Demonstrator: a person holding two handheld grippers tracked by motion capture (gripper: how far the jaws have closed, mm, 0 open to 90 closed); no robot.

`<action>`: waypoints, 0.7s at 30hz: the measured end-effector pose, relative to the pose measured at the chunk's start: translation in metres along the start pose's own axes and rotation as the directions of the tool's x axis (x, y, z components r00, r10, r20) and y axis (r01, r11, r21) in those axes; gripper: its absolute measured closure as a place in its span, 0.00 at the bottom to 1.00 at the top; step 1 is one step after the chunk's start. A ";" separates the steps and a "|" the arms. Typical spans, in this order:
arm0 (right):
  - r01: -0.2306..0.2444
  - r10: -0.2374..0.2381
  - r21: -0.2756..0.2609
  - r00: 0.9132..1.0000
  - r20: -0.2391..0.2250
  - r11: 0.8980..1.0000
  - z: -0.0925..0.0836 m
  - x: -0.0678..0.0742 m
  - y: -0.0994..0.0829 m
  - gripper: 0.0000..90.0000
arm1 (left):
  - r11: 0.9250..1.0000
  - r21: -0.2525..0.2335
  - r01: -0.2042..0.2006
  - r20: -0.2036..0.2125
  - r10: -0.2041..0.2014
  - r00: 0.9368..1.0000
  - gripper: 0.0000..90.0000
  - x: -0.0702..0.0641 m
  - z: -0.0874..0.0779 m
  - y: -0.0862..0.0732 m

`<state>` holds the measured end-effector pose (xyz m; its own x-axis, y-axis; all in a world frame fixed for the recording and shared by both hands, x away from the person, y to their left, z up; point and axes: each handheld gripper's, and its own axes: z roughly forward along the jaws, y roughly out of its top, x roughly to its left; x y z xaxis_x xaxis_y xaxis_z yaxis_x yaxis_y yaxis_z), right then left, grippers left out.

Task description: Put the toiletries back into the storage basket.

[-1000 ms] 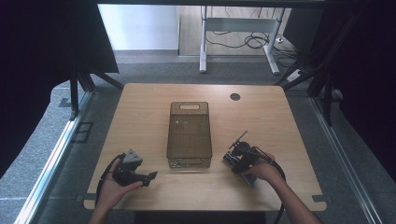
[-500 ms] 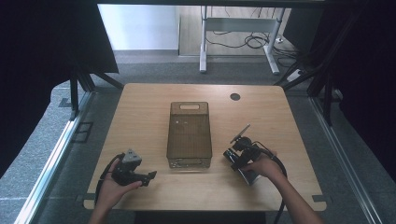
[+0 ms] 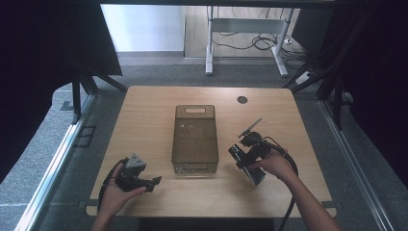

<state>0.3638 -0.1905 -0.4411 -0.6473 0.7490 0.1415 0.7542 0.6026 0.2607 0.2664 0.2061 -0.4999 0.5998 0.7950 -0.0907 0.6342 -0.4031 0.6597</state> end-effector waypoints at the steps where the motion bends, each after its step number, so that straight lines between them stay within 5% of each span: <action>1: 0.000 0.000 -0.003 1.000 -0.005 1.000 -0.003 0.000 0.002 0.51 | 1.000 0.000 -0.001 0.000 0.001 1.000 0.24 0.000 0.000 0.000; 5: 0.024 -0.024 -0.015 1.000 0.001 1.000 -0.010 0.003 0.009 0.51 | 1.000 0.001 0.000 0.001 0.000 1.000 0.24 0.000 0.001 0.000; 21: 0.001 -0.003 -0.065 0.999 -0.045 0.998 -0.032 0.008 0.034 0.51 | 1.000 0.001 -0.003 0.002 0.003 1.000 0.24 0.001 0.000 0.000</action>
<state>0.3815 -0.1728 -0.4009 -0.6542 0.7338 0.1831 0.7451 0.5837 0.3227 0.2667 0.2069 -0.5000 0.6026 0.7929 -0.0906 0.6328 -0.4056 0.6596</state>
